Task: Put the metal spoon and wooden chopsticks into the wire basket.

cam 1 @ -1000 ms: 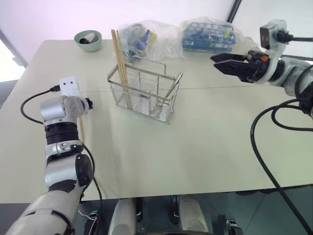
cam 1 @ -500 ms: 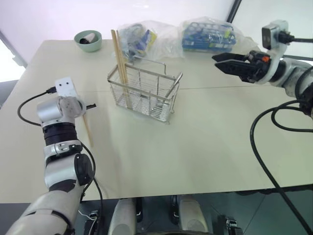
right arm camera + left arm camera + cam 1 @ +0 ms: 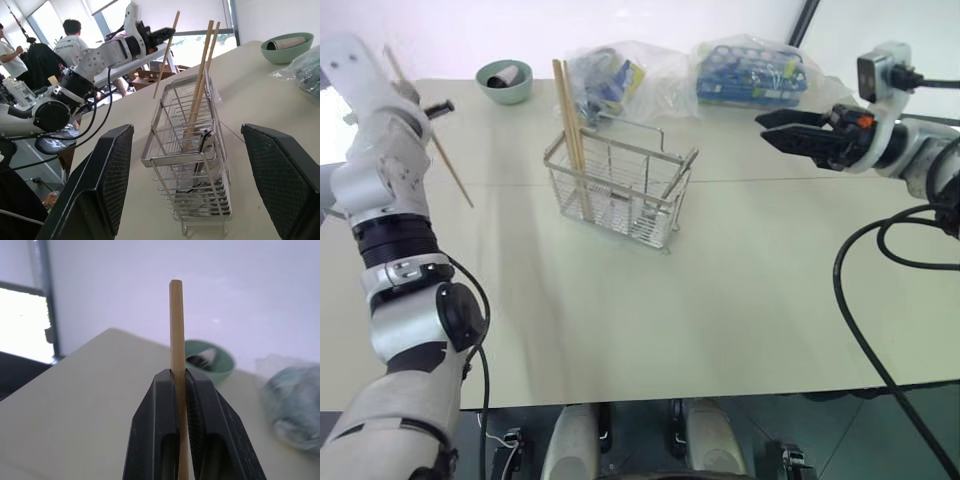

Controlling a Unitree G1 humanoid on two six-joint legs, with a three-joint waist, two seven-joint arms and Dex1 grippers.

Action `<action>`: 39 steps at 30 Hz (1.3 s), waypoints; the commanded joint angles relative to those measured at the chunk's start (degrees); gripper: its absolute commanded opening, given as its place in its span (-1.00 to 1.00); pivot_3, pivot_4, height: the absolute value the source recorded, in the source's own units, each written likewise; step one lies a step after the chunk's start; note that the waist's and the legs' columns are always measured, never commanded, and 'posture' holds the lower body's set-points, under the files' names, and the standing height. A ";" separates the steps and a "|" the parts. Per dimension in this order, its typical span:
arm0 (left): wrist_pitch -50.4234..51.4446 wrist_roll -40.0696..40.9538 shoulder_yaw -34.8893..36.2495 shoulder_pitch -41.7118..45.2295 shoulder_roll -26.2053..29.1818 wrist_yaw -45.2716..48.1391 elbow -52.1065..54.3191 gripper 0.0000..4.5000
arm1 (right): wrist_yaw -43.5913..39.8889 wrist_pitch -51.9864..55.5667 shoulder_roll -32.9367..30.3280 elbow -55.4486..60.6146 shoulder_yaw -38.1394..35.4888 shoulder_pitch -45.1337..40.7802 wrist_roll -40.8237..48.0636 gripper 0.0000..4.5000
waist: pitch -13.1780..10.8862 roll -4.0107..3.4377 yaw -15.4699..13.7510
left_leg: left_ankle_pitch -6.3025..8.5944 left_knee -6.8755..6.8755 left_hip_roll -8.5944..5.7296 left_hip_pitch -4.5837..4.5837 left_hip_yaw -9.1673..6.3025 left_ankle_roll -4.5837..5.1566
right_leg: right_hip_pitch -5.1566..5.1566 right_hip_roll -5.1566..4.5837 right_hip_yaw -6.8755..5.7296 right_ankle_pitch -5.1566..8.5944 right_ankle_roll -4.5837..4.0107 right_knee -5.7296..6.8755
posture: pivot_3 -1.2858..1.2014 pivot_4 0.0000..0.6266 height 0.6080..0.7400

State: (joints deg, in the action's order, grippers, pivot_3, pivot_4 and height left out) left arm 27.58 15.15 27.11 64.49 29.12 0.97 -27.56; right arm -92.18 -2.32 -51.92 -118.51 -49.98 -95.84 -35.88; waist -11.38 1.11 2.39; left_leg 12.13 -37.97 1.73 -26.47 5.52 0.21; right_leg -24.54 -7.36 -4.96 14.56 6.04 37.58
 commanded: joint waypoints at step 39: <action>-15.58 5.86 -13.70 -5.44 -18.31 9.17 15.89 0.08 | 0.52 3.47 -2.30 -1.49 4.51 -4.21 4.38 0.57 | 0.01 -0.03 -0.21 | -0.02 -0.05 0.01 0.04 0.00 0.05 | 0.04 0.05 0.02 0.00 0.00 -0.01 | 0.03 -0.52 0.51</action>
State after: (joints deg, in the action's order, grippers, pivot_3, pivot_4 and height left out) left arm 10.63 19.50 12.65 58.58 10.54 10.48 -15.98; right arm -91.83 0.97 -53.52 -118.51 -45.35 -97.27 -32.89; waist -11.37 1.07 2.18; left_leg 12.11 -38.02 1.74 -26.43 5.52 0.26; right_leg -24.50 -7.32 -4.94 14.56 6.04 37.57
